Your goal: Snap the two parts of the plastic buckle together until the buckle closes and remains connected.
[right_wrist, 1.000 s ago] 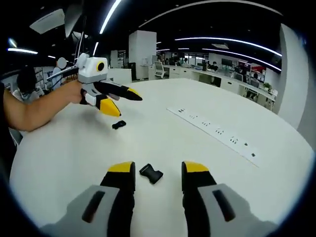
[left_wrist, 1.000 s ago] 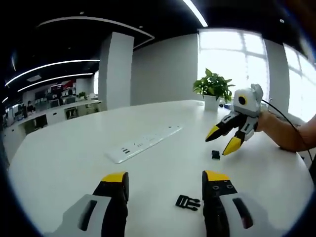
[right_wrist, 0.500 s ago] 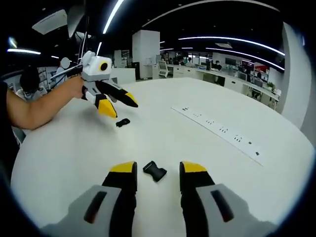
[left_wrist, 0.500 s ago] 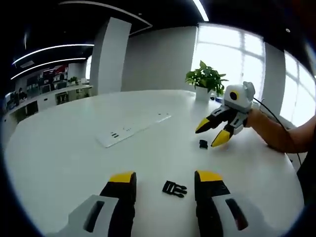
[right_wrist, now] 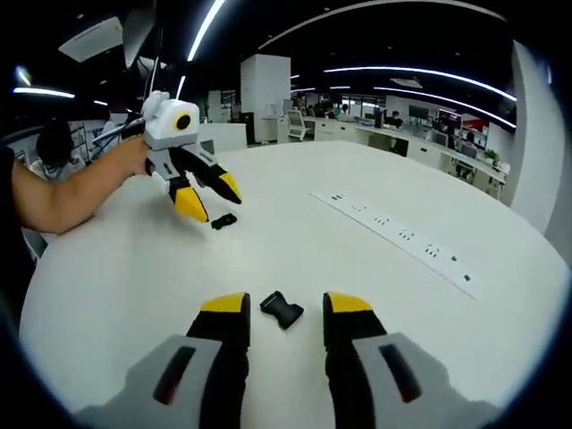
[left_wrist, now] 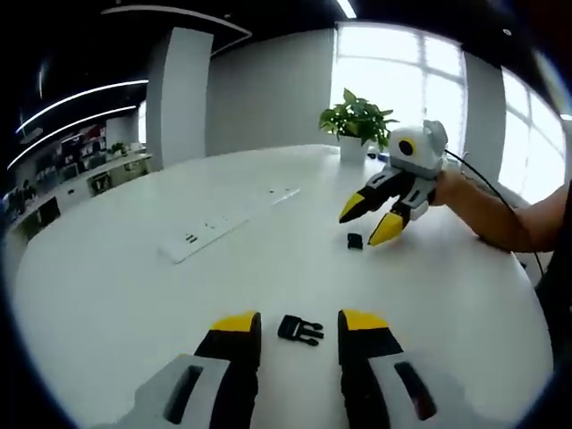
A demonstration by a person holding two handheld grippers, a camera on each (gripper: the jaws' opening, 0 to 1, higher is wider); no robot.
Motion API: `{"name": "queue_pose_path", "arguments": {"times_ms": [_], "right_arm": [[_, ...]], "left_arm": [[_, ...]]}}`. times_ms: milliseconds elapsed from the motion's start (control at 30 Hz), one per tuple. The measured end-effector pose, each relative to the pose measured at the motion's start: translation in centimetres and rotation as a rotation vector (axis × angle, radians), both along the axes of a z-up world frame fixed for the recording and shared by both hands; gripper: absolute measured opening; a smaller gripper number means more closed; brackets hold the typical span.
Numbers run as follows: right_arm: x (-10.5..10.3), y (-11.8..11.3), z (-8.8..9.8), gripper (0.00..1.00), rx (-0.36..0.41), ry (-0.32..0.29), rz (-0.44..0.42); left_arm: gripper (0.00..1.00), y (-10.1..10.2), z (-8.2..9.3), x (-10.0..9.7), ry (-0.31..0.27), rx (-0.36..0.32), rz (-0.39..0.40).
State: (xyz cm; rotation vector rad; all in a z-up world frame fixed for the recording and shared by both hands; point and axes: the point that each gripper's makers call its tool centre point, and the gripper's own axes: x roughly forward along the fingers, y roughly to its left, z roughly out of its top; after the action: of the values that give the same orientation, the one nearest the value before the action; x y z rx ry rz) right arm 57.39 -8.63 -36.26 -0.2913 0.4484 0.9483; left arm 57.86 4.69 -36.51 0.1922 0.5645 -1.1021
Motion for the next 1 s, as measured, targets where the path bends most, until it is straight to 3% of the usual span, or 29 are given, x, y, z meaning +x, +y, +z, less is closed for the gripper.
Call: {"name": "queue_pose_path", "arguments": {"times_ms": [167, 300, 600, 833, 1000], "right_arm": [[-0.1, 0.0, -0.3, 0.31, -0.004, 0.008, 0.002], [-0.1, 0.0, -0.2, 0.31, -0.003, 0.008, 0.004], [-0.6, 0.3, -0.6, 0.28, 0.002, 0.025, 0.029], [-0.8, 0.2, -1.1, 0.23, -0.009, 0.042, 0.031], [-0.9, 0.4, -1.2, 0.19, -0.002, 0.054, 0.035]], "left_arm": [[0.44, -0.6, -0.3, -0.7, -0.077, 0.06, -0.075], [0.41, -0.4, -0.9, -0.2, -0.115, 0.093, -0.087], [0.42, -0.5, -1.3, -0.5, -0.091, 0.052, -0.116], [0.31, -0.2, -1.5, -0.4, -0.084, 0.049, -0.1], [0.3, -0.2, -1.5, -0.8, -0.068, 0.039, -0.108]]}}
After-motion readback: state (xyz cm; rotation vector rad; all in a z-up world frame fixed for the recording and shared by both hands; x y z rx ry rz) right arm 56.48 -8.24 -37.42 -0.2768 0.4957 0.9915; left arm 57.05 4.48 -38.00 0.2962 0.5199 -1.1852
